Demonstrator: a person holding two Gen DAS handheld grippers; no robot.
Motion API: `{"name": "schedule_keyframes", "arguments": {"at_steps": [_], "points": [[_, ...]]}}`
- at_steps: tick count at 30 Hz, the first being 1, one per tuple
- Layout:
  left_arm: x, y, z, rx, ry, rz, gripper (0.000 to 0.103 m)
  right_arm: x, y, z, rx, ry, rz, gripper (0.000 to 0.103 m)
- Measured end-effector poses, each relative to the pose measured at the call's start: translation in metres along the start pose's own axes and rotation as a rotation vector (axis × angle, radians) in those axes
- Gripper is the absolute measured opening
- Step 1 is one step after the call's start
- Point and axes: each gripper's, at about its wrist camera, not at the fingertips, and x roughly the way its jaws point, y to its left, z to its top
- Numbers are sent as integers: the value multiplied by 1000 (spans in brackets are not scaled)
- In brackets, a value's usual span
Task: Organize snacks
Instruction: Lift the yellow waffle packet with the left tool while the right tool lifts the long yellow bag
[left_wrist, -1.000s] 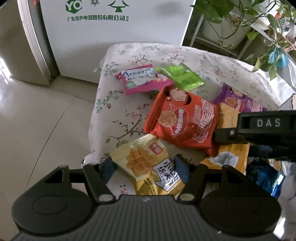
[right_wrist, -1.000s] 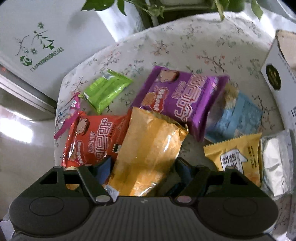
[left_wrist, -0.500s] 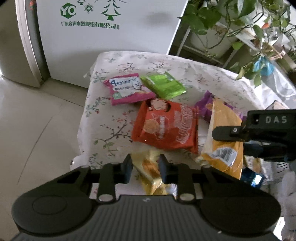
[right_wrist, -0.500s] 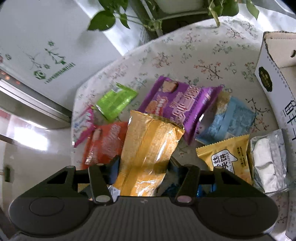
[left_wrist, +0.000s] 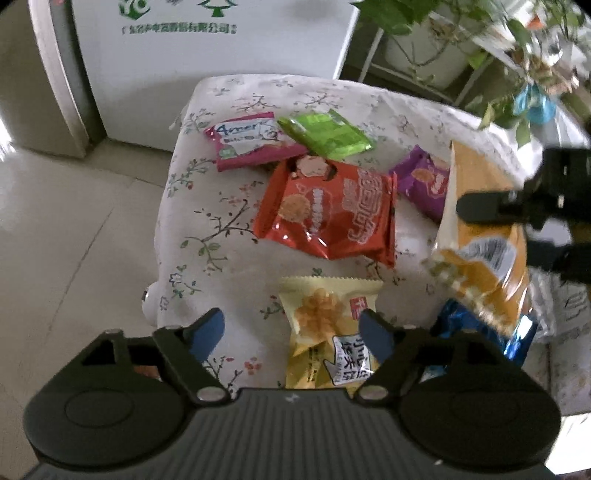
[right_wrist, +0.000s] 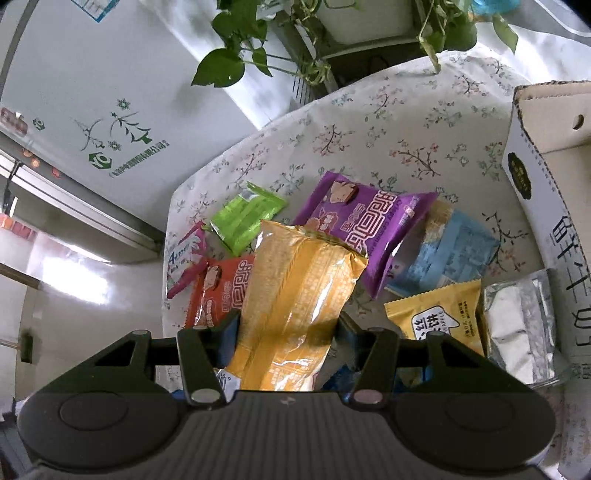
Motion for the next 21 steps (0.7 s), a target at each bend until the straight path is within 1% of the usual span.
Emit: {"name": "schedule_keyframes", "arguments": {"at_steps": [2, 6, 10, 12, 15, 17, 18, 19, 20, 21], "points": [[2, -8, -2, 30, -10, 16, 85, -2, 0, 0, 2, -3, 0, 61], [1, -24, -6, 94, -41, 48, 86, -6, -2, 0, 1, -6, 6, 61], [-1, -29, -8, 93, -29, 34, 86, -10, -4, 0, -2, -9, 8, 61], [-2, -33, -11, 119, -36, 25, 86, -12, -6, 0, -2, -11, 5, 61], [2, -38, -15, 157, -33, 54, 86, -16, -8, 0, 2, -17, 6, 61], [7, -37, -19, 162, -18, 83, 80, -18, -9, 1, 5, -20, 7, 61], [8, -34, -20, 150, -26, 71, 78, -18, -9, 1, 6, -21, 7, 61], [6, -33, -21, 146, -40, 72, 70, -19, -9, 1, 7, -21, 8, 61], [5, -34, -21, 157, -49, 67, 58, -19, -10, 1, 7, -21, 9, 61], [3, -35, -21, 168, -56, 59, 57, -19, -10, 1, 8, -21, 9, 61]]}}
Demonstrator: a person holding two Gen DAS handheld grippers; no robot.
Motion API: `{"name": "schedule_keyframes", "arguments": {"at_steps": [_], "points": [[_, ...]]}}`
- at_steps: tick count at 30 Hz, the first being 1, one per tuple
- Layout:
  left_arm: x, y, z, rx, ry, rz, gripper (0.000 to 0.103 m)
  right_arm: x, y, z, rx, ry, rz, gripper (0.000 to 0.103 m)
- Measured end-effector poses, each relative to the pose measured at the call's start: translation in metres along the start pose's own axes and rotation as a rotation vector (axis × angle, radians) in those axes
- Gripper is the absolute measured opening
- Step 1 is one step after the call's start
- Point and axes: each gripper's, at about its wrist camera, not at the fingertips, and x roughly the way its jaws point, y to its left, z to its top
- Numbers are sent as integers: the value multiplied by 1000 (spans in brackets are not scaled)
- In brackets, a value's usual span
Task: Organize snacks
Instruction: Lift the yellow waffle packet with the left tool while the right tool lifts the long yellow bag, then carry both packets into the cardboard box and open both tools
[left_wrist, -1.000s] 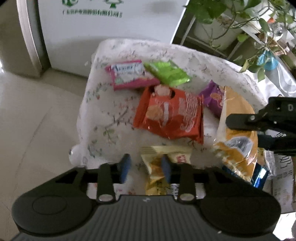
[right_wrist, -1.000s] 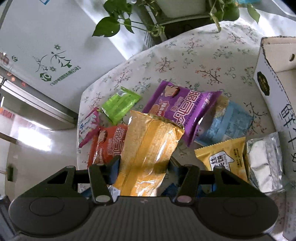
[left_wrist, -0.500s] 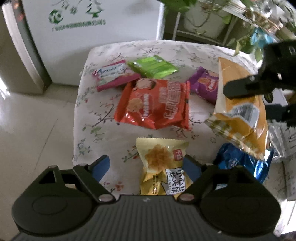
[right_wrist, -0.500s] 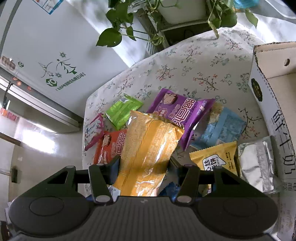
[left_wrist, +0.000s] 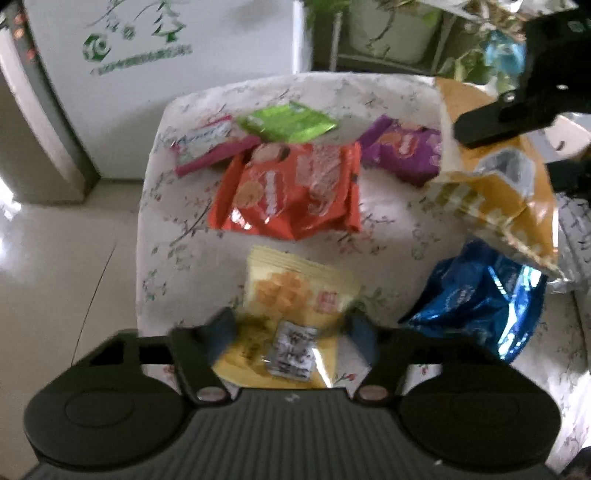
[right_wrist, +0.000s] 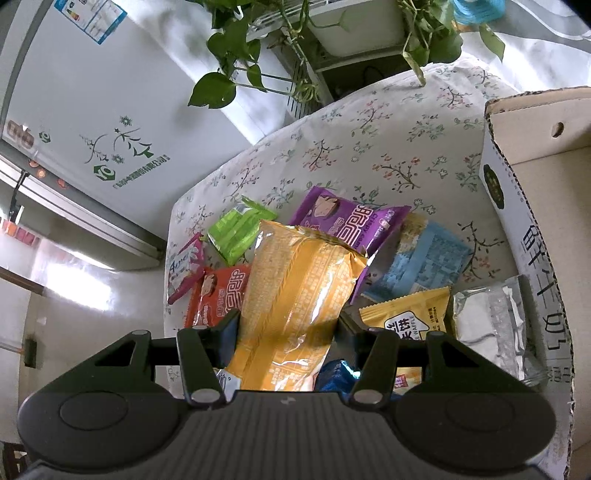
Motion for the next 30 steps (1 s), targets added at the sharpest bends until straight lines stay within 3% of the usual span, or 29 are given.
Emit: {"name": "schedule_keyframes", "arguments": {"at_steps": [6, 12, 18, 30], "points": [[-10, 10, -2, -93, -12, -61, 53, -5, -3, 0, -3, -4, 6, 61], [-33, 19, -1, -162, -102, -68, 53, -15, -7, 0, -10, -14, 20, 61], [-43, 24, -5, -247, -127, -72, 53, -26, -11, -2, -30, -25, 24, 61], [-61, -8, 18, -244, -184, -119, 53, -55, -23, -3, -77, -104, -33, 61]]}}
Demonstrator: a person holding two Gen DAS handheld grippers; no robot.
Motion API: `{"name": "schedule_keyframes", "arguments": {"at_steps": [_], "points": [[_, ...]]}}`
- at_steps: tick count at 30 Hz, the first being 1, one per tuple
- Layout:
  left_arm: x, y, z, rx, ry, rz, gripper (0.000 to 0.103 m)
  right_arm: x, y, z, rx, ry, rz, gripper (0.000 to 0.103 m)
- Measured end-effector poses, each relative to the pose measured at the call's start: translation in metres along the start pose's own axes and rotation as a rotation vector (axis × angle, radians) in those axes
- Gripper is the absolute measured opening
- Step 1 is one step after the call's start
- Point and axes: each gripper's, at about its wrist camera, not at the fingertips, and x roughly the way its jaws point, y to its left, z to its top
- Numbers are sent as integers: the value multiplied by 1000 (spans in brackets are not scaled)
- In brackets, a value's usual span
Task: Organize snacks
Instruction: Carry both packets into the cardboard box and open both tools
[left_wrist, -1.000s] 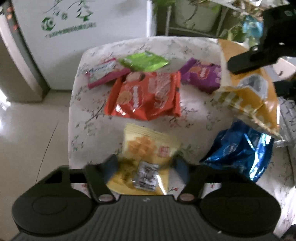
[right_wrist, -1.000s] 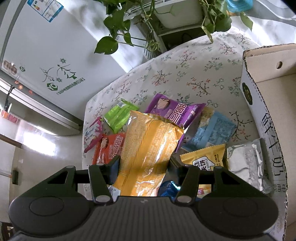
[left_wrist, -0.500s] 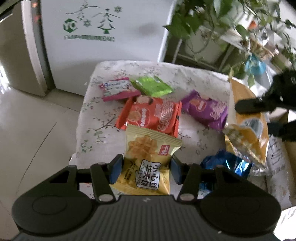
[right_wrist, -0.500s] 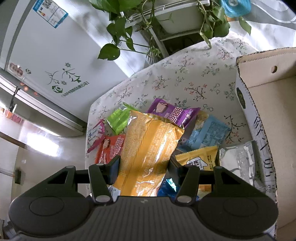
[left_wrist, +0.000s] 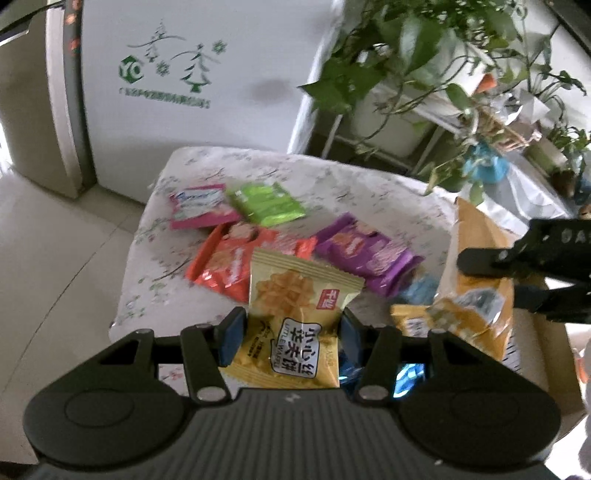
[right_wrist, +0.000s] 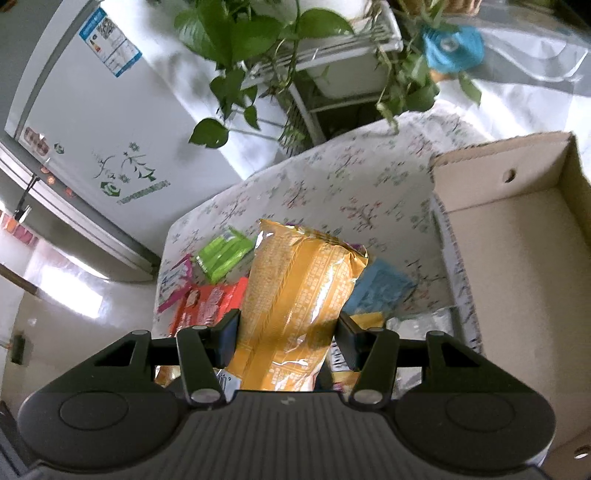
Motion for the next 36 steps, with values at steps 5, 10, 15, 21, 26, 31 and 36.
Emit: {"name": "schedule_keyframes", "arguments": {"at_steps": [5, 10, 15, 21, 26, 31, 36], "points": [[0, -25, 7, 14, -5, -35, 53, -12, -12, 3, 14, -40, -38, 61], [-1, -56, 13, 48, -12, -73, 53, -27, -26, 8, 20, -91, -75, 61], [-1, -89, 17, 90, -15, -111, 53, -45, -46, 11, 51, -127, -84, 61], [-2, -130, 17, 148, -10, -164, 53, -72, -73, 18, 81, -194, -108, 61], [0, -161, 12, 188, 5, -204, 53, -91, -96, 20, 122, -240, -118, 61], [4, -187, 4, 212, 27, -243, 53, -105, -111, 19, 144, -270, -147, 61], [14, -208, -7, 229, 58, -275, 53, -108, -119, 21, 155, -285, -196, 61]]}}
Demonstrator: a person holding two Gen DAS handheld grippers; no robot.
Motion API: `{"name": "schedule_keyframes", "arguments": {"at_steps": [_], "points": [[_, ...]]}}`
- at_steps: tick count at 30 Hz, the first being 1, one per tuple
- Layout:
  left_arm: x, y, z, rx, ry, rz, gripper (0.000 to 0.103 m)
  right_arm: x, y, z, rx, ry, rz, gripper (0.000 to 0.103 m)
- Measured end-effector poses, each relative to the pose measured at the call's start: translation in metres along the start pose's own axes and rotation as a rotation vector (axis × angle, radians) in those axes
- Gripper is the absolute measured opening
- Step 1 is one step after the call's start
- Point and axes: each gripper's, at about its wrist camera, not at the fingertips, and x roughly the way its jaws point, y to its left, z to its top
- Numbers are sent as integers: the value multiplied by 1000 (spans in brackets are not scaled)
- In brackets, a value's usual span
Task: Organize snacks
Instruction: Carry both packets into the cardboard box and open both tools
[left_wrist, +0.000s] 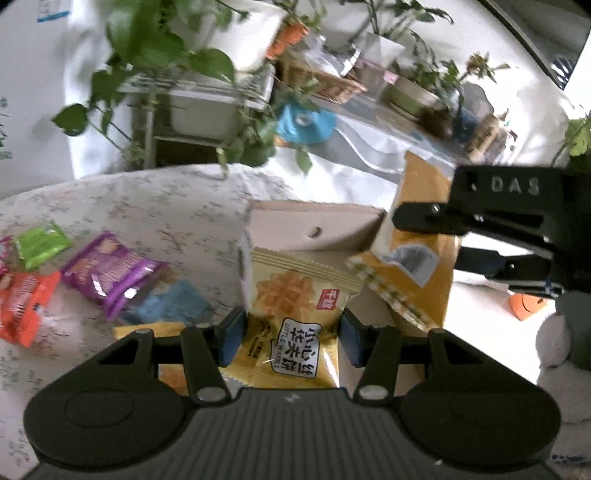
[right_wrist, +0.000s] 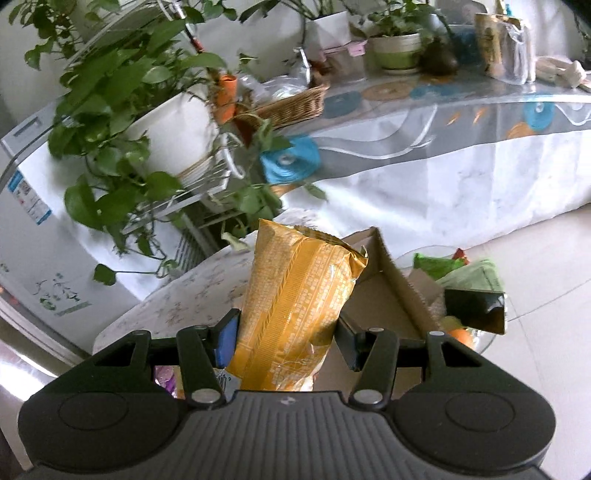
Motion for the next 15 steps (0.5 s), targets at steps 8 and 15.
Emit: {"name": "schedule_keyframes", "arguments": {"at_steps": [8, 15], "points": [[31, -22, -17, 20, 91, -35, 54, 2, -7, 0, 9, 17, -27, 61], [23, -23, -21, 46, 60, -59, 80, 3, -10, 1, 38, 26, -28, 67]]}}
